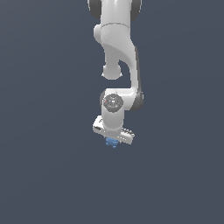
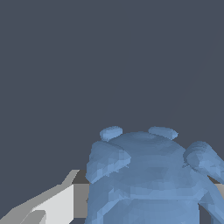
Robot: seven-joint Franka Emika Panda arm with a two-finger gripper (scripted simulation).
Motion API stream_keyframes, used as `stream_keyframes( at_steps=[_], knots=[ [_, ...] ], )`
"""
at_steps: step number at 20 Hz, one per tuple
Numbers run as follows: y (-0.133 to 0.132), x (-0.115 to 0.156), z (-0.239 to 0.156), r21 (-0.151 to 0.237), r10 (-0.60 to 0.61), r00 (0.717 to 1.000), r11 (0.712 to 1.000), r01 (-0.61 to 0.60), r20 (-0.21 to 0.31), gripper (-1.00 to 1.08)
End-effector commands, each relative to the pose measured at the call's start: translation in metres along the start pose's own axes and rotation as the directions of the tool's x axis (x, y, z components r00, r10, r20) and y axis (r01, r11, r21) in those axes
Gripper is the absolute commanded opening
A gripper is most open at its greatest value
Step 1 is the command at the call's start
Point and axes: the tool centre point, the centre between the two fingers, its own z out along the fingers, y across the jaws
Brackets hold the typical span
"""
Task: Pick up the object and move it to a goal position.
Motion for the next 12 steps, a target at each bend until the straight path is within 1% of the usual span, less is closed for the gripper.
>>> stream_keyframes(
  at_steps=[1, 7, 12],
  knots=[
    [0.000, 0.000, 0.000, 0.000, 0.000, 1.000, 1.000, 0.000, 0.000, -1.00],
    [-0.001, 0.000, -0.001, 0.000, 0.000, 1.000, 1.000, 0.000, 0.000, -1.00],
    [-0.019, -0.004, -0.009, 0.000, 0.000, 1.000, 1.000, 0.000, 0.000, -1.00]
  ],
)
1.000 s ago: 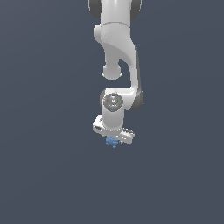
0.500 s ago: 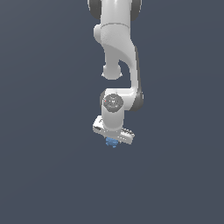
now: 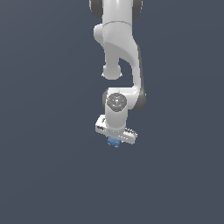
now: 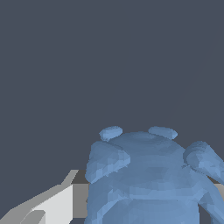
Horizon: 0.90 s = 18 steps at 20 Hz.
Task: Pick up the object and move it to a goal position.
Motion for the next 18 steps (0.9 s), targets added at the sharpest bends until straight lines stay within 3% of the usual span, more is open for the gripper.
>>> stream_keyframes(
  at_steps=[1, 18],
  knots=[
    [-0.014, -0.003, -0.007, 0.001, -0.002, 1.000, 1.000, 0.002, -0.001, -1.00],
    [-0.164, -0.035, -0.080, 0.000, -0.002, 1.000, 1.000, 0.002, -0.001, -1.00]
  ],
)
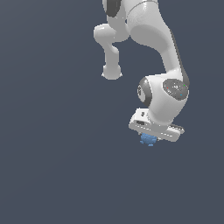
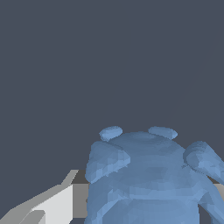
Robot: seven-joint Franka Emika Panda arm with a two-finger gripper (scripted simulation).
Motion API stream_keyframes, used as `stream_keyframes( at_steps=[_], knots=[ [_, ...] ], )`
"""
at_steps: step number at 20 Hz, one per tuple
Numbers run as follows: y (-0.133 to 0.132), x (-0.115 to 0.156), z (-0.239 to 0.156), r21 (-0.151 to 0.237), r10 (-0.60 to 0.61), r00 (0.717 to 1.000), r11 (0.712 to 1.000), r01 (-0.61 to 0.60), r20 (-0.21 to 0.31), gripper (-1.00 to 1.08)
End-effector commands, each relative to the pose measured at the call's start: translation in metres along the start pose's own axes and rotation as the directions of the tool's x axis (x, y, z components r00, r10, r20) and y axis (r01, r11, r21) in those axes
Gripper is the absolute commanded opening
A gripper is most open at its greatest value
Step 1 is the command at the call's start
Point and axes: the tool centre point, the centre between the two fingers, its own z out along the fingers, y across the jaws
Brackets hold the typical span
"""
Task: Pick up the object and move it to a goal position.
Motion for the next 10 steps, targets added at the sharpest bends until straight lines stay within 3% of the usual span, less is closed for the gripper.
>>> stream_keyframes(
  at_steps=[1, 10],
  knots=[
    [-0.015, -0.002, -0.007, -0.001, 0.002, 1.000, 1.000, -0.002, 0.000, -1.00],
    [-0.034, -0.005, -0.017, 0.000, 0.002, 1.000, 1.000, -0.002, 0.001, -1.00]
  ],
)
